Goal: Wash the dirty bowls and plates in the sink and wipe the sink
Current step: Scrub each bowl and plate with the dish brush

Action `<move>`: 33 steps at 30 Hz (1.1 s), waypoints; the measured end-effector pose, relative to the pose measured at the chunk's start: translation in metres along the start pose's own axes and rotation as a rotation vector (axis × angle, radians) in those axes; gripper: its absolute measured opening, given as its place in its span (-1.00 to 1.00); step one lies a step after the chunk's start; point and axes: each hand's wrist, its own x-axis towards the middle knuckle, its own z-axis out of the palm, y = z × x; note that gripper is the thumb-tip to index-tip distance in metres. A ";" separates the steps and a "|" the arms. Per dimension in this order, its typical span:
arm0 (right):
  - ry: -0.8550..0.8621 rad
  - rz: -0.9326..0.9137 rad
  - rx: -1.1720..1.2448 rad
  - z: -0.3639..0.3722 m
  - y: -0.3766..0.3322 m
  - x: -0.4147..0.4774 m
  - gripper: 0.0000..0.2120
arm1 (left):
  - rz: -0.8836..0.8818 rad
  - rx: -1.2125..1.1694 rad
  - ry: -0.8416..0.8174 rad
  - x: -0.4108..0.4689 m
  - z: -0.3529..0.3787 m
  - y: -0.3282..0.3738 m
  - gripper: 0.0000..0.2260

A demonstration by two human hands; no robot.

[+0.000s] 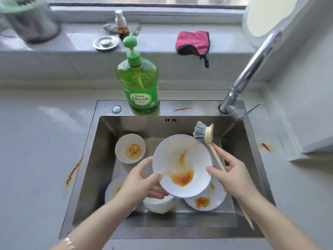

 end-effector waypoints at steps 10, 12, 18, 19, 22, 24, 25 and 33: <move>-0.078 0.025 0.028 -0.019 -0.006 -0.041 -0.43 | 0.060 -0.271 0.048 -0.044 0.042 -0.010 -0.53; -0.070 -0.049 -0.104 -0.026 -0.005 -0.041 -0.52 | 0.075 -0.280 0.095 -0.047 0.043 -0.010 -0.51; -0.208 -0.393 -0.769 -0.039 -0.022 -0.039 -0.66 | 0.145 -0.144 0.179 -0.049 0.041 0.001 -0.58; -0.253 -0.393 -0.928 -0.034 -0.022 -0.035 -0.66 | 0.152 -0.128 0.176 -0.049 0.041 0.002 -0.58; -0.314 -0.279 -1.047 -0.021 -0.017 -0.036 -0.65 | 0.161 -0.123 0.175 -0.049 0.038 0.004 -0.56; -0.420 -0.224 -0.960 -0.010 -0.012 -0.046 -0.65 | 0.157 -0.125 0.188 -0.047 0.035 0.003 -0.55; -0.468 -0.182 -0.840 -0.004 -0.011 -0.051 -0.67 | 0.154 -0.114 0.194 -0.047 0.035 0.001 -0.55; -0.409 -0.080 -0.943 -0.005 -0.009 -0.037 -0.68 | 0.126 -0.144 0.198 -0.047 0.026 -0.006 -0.54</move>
